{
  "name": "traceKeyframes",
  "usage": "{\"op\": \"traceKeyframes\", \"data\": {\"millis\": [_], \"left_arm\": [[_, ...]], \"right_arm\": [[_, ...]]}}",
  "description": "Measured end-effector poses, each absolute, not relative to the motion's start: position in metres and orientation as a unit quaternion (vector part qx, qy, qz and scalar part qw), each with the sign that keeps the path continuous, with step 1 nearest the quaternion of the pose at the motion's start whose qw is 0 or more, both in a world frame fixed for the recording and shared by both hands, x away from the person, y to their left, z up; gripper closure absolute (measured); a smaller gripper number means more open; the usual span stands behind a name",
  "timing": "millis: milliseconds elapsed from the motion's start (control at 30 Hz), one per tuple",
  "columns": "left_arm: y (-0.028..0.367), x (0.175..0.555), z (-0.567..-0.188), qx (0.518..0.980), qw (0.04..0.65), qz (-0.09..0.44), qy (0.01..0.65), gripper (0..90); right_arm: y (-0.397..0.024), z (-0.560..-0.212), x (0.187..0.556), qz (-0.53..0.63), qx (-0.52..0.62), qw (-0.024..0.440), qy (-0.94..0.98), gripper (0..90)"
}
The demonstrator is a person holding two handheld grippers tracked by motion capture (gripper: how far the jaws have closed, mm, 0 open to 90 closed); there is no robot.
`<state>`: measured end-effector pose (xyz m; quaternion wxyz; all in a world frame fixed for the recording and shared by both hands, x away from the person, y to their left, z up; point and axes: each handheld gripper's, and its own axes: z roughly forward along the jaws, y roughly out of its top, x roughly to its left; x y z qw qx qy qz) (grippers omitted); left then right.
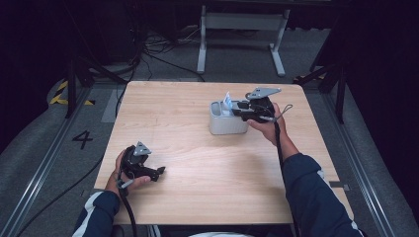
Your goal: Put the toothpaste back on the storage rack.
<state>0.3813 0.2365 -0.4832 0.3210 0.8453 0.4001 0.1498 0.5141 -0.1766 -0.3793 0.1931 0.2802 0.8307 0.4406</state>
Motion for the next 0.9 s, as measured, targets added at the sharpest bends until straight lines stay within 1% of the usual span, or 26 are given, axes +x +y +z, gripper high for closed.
{"op": "traceKeyframes", "data": {"millis": [167, 200, 533, 900], "left_arm": [[0.237, 0.382, -0.483, 0.846, 0.32, 0.157, 0.397, 0.4], [0.236, 0.381, -0.484, 0.843, 0.326, 0.145, 0.402, 0.4], [0.237, 0.382, -0.483, 0.847, 0.318, 0.158, 0.396, 0.4], [0.236, 0.381, -0.484, 0.844, 0.323, 0.151, 0.399, 0.5]], "right_arm": [[-0.179, -0.379, 0.513, 0.446, 0.283, 0.193, 0.827, 61.3], [-0.18, -0.379, 0.513, 0.447, 0.283, 0.191, 0.827, 61.2], [-0.183, -0.376, 0.51, 0.448, 0.279, 0.193, 0.827, 60.7], [-0.186, -0.373, 0.502, 0.443, 0.268, 0.195, 0.833, 59.1]]}}
